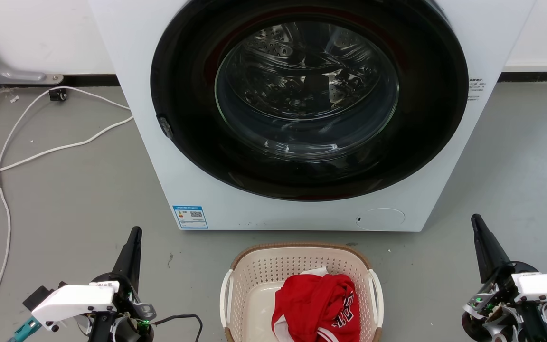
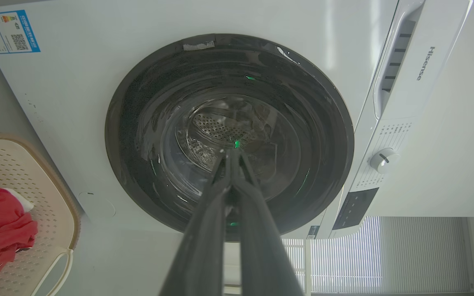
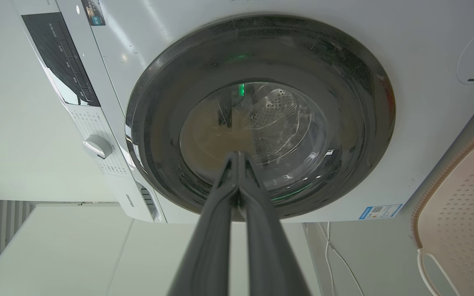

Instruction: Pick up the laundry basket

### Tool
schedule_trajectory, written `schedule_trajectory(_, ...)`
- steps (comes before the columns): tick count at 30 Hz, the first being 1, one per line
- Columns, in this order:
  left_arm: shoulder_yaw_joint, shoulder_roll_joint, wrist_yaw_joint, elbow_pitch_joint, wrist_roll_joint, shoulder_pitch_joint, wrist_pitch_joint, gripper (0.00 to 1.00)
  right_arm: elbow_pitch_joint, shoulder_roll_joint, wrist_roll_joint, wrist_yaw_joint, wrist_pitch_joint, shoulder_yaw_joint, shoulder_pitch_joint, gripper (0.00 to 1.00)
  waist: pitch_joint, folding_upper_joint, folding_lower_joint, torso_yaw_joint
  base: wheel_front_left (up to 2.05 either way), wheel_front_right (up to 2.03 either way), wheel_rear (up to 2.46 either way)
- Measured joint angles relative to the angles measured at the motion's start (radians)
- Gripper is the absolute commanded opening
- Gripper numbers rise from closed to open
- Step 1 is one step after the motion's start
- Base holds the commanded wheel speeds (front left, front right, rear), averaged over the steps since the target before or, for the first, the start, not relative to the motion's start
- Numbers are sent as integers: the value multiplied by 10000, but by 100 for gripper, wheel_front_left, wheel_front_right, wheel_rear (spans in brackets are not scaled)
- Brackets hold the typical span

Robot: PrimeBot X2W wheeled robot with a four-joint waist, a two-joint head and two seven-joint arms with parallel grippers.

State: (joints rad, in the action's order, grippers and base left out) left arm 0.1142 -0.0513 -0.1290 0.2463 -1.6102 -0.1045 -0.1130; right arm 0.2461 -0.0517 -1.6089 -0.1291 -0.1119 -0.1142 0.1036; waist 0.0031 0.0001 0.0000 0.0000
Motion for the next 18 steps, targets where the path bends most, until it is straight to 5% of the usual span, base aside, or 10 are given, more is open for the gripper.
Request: schedule_trajectory(18,0,2,0,0,0,0,0,0,0,0,0,0,0,0,0,0,0,0,0,0,0,0,0)
